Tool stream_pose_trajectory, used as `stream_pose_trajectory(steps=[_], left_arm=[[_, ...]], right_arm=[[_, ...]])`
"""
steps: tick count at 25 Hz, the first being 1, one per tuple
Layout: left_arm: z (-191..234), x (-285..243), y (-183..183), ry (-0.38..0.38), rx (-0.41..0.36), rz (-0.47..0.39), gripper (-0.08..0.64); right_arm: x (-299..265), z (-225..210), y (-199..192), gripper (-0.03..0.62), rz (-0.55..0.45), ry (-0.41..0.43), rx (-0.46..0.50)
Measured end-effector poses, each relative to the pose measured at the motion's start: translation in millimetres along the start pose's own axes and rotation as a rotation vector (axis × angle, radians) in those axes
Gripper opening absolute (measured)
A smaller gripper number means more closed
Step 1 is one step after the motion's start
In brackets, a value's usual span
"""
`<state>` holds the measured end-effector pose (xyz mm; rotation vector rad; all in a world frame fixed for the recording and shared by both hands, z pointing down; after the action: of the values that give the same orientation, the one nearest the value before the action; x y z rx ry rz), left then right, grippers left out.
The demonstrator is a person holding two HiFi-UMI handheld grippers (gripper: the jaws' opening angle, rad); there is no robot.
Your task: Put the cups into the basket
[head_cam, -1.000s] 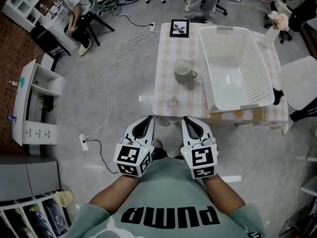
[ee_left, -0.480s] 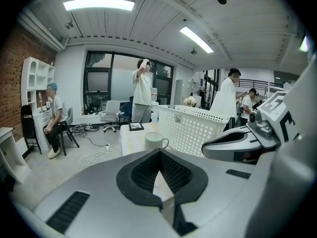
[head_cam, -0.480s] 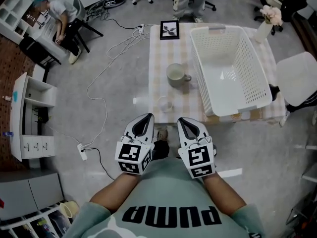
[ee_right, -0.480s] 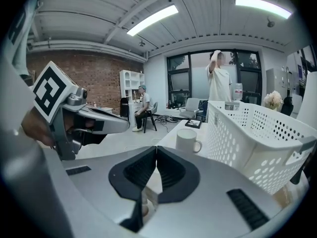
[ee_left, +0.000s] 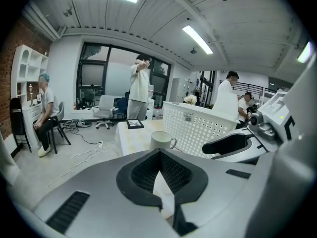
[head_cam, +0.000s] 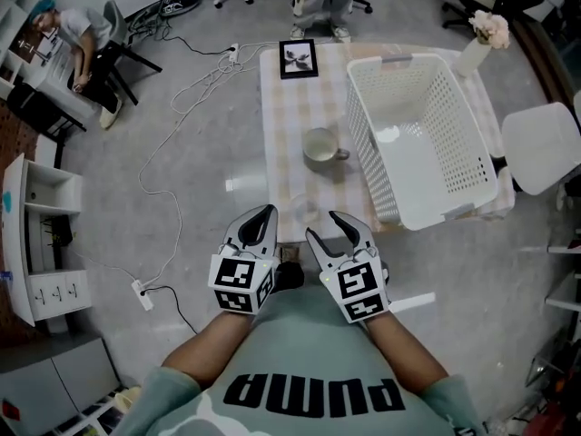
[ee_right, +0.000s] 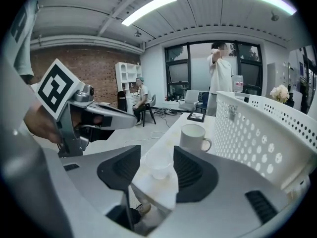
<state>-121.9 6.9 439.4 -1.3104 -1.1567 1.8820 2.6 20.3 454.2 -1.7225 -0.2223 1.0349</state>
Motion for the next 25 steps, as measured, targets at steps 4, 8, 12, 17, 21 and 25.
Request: stream_pose_trajectory(steps=[4, 8, 12, 17, 21, 25], left_arm=[[15.3, -11.4, 1.0, -0.034, -0.022, 0.014, 0.002], [28.3, -23.0, -0.9, -0.068, -0.038, 0.033, 0.002], [37.5, -36.0, -5.0, -0.103, -0.053, 0.057, 0.002], [45.4, -48.4, -10.0, -0.139, -0.074, 0.088, 0.002], [49.9, -56.2, -13.4, -0.157, -0.106, 0.107, 0.002], [52.8, -62.8, -17.9, -0.173, -0.134, 0.124, 0.002]], right_arm=[[-19.3, 2.4, 0.9, 0.253, 0.032, -0.015, -0.001], [-38.7, 4.0, -1.7, 0.288, 0.067, -0.027, 0.005], [-55.2, 5.4, -9.6, 0.317, 0.116, -0.035, 0.003], [-70.4, 6.5, -21.3, 0.337, 0.179, -0.047, 0.002], [-78.9, 4.2, -28.8, 0.342, 0.222, -0.07, 0.002], [-88.2, 2.6, -37.2, 0.342, 0.258, -0.077, 0.0]])
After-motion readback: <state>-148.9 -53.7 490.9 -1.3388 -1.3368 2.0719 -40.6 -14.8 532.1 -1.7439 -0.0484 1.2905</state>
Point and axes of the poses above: the fingertips, and each gripper's own axes: x backward along the fingers, z to its left, y out of its top, the point moved 4 cm from there along x, backward along the fingers, and after that the axes turned 1 degree about -z, right-handed, at the moved point
